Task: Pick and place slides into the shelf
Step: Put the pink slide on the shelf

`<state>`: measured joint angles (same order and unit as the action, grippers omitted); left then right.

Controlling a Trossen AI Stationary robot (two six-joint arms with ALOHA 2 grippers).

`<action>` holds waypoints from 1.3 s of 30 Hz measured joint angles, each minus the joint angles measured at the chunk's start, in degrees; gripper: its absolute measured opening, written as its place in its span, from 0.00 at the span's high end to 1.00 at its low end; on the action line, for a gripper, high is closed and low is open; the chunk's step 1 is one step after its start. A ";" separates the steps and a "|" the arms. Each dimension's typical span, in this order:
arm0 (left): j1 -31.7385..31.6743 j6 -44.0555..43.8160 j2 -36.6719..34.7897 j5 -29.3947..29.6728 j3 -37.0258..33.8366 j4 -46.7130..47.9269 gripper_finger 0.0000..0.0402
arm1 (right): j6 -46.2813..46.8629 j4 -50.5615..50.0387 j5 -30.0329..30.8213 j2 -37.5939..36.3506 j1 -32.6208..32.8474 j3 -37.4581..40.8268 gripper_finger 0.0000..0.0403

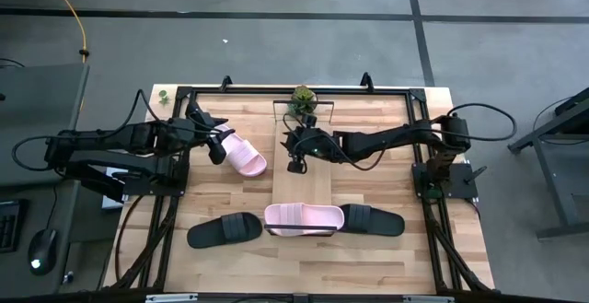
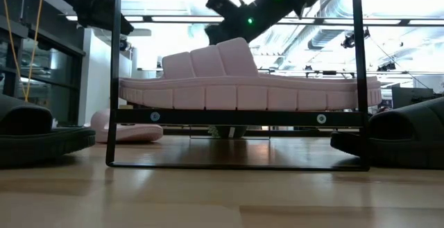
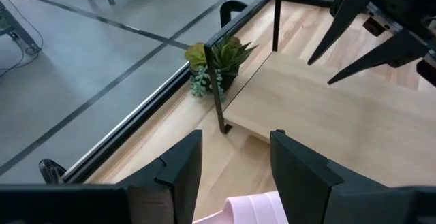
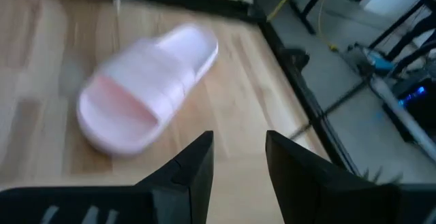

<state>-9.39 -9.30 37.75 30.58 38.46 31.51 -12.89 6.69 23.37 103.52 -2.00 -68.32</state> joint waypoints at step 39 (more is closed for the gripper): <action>0.02 3.01 -0.02 0.97 0.02 -4.04 0.61 | -0.90 -15.08 -4.80 28.92 2.64 -30.04 0.69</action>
<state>-9.37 -6.29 37.74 31.55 38.48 27.46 -13.79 -8.40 18.57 132.44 0.64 -98.37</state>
